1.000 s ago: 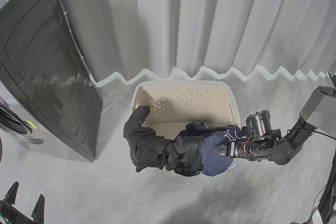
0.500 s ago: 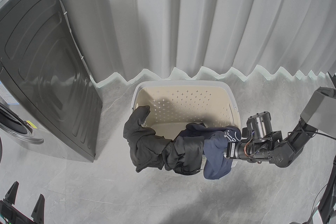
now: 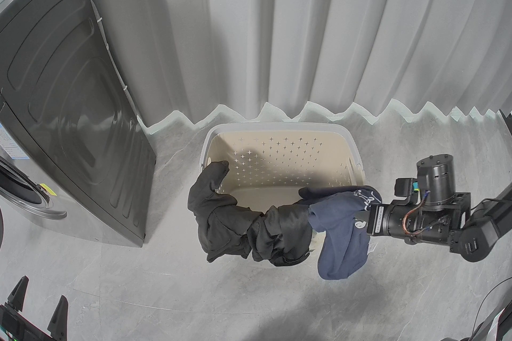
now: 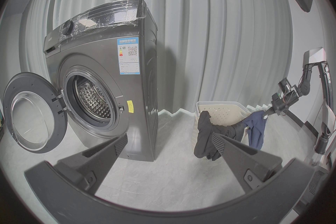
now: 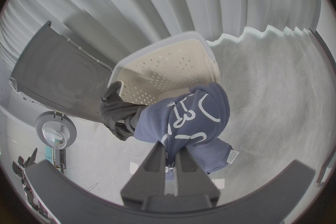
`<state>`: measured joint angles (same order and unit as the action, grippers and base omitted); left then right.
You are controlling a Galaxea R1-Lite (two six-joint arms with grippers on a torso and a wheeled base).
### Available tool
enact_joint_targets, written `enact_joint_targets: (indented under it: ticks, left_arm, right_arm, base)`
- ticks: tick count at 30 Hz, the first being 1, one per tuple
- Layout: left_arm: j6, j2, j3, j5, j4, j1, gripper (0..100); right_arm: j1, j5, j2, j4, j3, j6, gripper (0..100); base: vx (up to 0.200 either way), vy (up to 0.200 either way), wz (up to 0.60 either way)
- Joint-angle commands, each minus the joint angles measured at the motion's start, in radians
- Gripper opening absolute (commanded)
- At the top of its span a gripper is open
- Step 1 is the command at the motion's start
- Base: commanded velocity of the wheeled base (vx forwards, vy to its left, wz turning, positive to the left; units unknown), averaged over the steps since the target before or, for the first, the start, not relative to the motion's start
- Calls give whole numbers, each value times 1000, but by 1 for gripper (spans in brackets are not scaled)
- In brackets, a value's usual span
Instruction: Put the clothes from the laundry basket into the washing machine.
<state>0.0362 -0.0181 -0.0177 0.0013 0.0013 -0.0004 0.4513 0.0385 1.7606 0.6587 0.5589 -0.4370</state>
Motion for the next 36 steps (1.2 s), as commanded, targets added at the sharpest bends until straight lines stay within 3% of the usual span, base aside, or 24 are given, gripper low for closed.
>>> enact_joint_targets:
  ticks: [1,6,7,10,17,23,30,36]
  left_arm:
    - [-2,13,16,0,0,0,100]
    - [-5,13,16,0,0,0,100]
    - [-5,13,16,0,0,0,100]
    - [-5,13,16,0,0,0,100]
    - [-5,13,16,-1,0,0,100]
    - [-16,15,16,-7,-1,0,100]
    - [-16,13,16,-7,-1,0,100]
    - [-12,13,16,-9,-1,0,100]
  right_arm:
    - [40,0,-244,10,-93,6,0]
    - [90,-46,-343,90,-159,14,0]
    - [112,-63,-379,142,-182,44,0]
    - [135,-71,-421,225,-212,109,0]
    - [145,-72,-451,349,-252,155,0]
    - [145,-75,-532,369,-295,190,0]
    - [133,-115,-615,369,-378,198,0]
    - [132,-117,-650,384,-419,210,0]
  base:
    - [0,0,0]
    - [0,0,0]
    - [0,0,0]
    - [0,0,0]
    - [0,0,0]
    - [0,0,0]
    - [-200,0,0]
    - [-200,0,0]
